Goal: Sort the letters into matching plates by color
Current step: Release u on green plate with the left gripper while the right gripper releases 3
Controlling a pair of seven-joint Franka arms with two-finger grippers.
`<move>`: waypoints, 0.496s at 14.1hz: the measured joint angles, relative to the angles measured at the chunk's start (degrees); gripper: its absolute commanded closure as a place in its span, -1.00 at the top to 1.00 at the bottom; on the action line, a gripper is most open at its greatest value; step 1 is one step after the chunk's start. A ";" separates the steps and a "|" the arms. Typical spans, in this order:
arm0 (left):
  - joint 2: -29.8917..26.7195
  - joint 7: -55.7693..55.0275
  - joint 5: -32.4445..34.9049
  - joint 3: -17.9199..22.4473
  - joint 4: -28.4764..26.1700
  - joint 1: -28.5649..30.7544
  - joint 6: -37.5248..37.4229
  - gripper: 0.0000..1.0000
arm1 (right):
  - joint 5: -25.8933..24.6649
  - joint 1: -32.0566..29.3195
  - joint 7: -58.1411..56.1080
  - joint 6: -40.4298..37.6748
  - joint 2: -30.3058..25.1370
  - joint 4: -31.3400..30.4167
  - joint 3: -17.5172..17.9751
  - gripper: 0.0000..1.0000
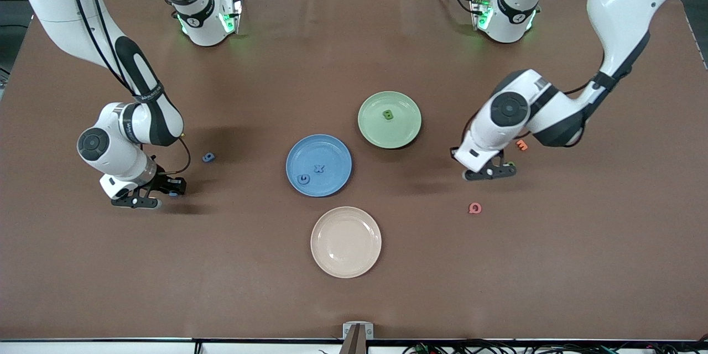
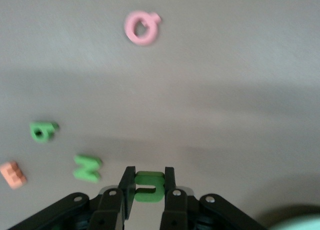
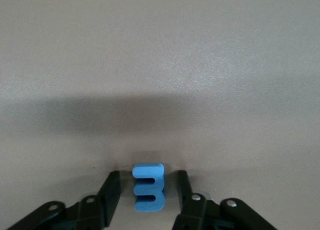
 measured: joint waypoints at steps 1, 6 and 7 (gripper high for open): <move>0.01 -2.56 0.00 -0.92 -0.19 -1.10 -0.75 -0.58 | 0.02 0.00 0.01 -0.04 -0.03 0.14 0.07 -0.98; 0.80 -14.85 0.00 -1.18 -0.85 -11.00 -0.93 -0.58 | 0.03 -0.01 0.05 -0.49 -0.05 0.35 0.13 -0.99; 1.15 -16.66 0.00 -1.17 -0.86 -12.59 -0.88 -0.58 | 0.03 0.00 0.22 -1.59 -0.11 0.67 0.22 -0.99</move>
